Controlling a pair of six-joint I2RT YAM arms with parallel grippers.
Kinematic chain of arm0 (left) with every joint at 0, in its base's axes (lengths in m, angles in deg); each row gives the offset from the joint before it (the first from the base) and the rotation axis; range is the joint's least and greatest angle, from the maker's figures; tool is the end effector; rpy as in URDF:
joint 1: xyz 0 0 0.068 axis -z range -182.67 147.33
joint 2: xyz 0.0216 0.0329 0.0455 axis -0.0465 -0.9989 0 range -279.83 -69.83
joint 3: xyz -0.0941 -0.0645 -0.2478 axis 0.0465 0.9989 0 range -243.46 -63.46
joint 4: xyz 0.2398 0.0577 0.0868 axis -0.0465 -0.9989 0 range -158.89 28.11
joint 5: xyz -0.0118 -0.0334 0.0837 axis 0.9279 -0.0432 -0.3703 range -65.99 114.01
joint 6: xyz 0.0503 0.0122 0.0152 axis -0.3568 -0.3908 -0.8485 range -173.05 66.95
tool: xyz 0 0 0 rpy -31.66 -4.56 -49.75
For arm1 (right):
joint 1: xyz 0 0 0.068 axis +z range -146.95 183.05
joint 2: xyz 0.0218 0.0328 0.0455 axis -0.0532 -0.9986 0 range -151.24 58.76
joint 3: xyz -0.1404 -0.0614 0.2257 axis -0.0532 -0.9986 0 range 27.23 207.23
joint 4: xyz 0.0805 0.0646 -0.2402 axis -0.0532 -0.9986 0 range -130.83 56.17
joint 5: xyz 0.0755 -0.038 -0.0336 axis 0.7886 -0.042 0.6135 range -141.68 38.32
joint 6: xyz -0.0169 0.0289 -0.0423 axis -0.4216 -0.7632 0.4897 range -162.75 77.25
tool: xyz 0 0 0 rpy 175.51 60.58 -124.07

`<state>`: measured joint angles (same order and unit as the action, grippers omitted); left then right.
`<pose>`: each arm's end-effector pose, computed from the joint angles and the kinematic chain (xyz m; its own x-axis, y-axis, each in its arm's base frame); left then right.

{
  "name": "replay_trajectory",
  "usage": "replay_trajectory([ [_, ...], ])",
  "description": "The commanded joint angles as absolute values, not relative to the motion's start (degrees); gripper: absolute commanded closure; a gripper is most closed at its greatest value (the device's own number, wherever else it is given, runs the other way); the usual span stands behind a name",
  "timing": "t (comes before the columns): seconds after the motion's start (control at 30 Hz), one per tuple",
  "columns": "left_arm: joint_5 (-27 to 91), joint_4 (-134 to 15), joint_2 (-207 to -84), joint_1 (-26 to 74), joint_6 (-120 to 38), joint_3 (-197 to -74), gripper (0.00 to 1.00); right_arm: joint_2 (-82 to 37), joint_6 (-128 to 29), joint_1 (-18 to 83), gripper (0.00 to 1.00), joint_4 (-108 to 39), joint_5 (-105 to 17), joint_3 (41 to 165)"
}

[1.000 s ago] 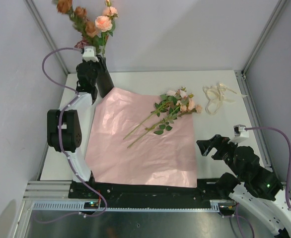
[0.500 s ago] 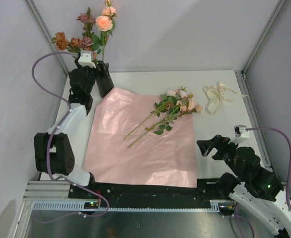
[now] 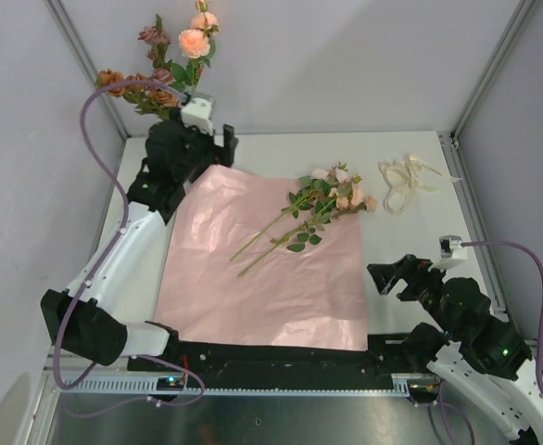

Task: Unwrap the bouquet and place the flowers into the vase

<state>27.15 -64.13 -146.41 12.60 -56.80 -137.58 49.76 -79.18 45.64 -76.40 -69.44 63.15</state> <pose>0.3036 -0.0849 0.4107 -0.0582 0.0835 -0.9948 0.3199 0.9455 0.0607 0.0475 0.0289 0.2901 -0.4141 0.3875 -0.8237 -0.2266 0.8325 0.5056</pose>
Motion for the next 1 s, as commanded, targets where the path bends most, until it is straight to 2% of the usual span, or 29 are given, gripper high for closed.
replay_trajectory([
  [0.0, 22.44, -79.33, -143.24, 20.53, -62.54, -141.28, 0.01, 50.88, -79.01, 46.00, 0.01, -74.57, -68.60, 63.62],
  [0.1, 23.09, -83.67, -143.20, 24.20, -61.56, -141.99, 0.01, 51.27, -79.05, 45.98, 0.01, -74.26, -68.44, 63.20],
  [0.27, 24.77, -88.53, -146.49, 28.75, -59.12, -140.70, 0.07, 51.37, -79.05, 46.03, 0.01, -74.10, -68.29, 63.01],
  [0.4, 28.35, -92.95, -153.00, 30.27, -56.26, -140.58, 0.13, 51.37, -78.97, 46.00, 0.01, -73.96, -68.29, 62.94],
  [0.5, 29.76, -95.68, -159.13, 31.26, -55.23, -142.10, 0.21, 51.37, -78.84, 46.01, 0.01, -73.88, -68.34, 62.87],
  [0.77, 34.55, -96.17, -171.32, 33.61, -57.61, -146.14, 0.35, 51.63, -79.09, 46.06, 0.01, -74.05, -68.32, 62.85],
  [0.97, 36.16, -96.17, -176.96, 35.05, -61.29, -149.28, 0.38, 52.29, -79.22, 46.09, 0.01, -74.16, -68.50, 62.83],
])
